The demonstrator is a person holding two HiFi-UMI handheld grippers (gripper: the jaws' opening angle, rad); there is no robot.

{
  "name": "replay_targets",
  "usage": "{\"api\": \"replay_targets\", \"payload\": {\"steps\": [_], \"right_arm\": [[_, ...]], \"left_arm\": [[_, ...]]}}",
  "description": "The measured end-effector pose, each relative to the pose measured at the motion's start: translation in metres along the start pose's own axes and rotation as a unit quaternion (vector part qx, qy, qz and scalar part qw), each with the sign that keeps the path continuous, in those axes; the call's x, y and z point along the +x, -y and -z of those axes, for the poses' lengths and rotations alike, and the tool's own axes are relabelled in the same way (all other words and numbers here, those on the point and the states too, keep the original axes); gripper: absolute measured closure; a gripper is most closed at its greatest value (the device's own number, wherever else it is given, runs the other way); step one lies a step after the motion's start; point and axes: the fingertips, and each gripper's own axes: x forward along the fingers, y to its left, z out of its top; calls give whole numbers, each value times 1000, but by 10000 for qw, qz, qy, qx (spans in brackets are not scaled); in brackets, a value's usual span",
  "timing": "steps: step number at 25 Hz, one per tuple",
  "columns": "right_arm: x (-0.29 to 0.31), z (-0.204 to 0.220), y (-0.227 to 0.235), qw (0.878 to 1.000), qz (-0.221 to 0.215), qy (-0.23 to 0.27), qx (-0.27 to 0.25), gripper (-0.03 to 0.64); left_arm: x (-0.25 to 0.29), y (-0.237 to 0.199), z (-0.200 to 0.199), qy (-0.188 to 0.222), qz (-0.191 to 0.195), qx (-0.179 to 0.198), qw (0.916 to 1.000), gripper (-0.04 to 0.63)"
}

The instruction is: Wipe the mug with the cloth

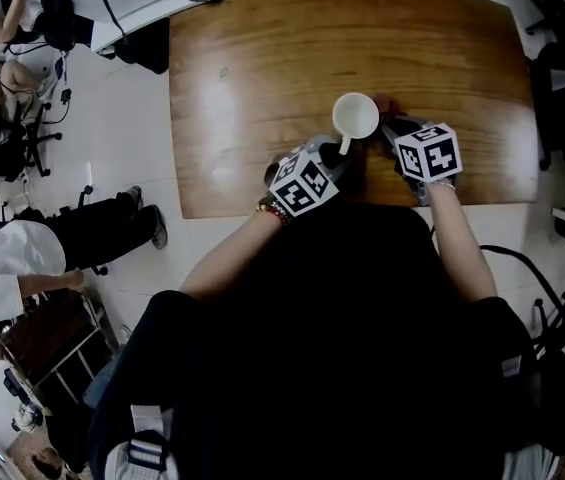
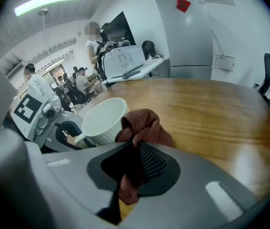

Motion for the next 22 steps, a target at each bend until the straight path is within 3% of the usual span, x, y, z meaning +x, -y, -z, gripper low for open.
{"api": "replay_targets", "payload": {"steps": [8,16,22], "right_arm": [[8,4,4,9997,114,-30,218,577],[-30,-19,-10,9978,-41,496,439,577],[-26,-11,-11,9975,-13,466,539,577]], "left_arm": [[2,-2,1,-49,21,-22,10000,537],[5,-3,-5,-23,64,69,10000,540],[6,-2,-7,-125,56,101,9999,541]]}}
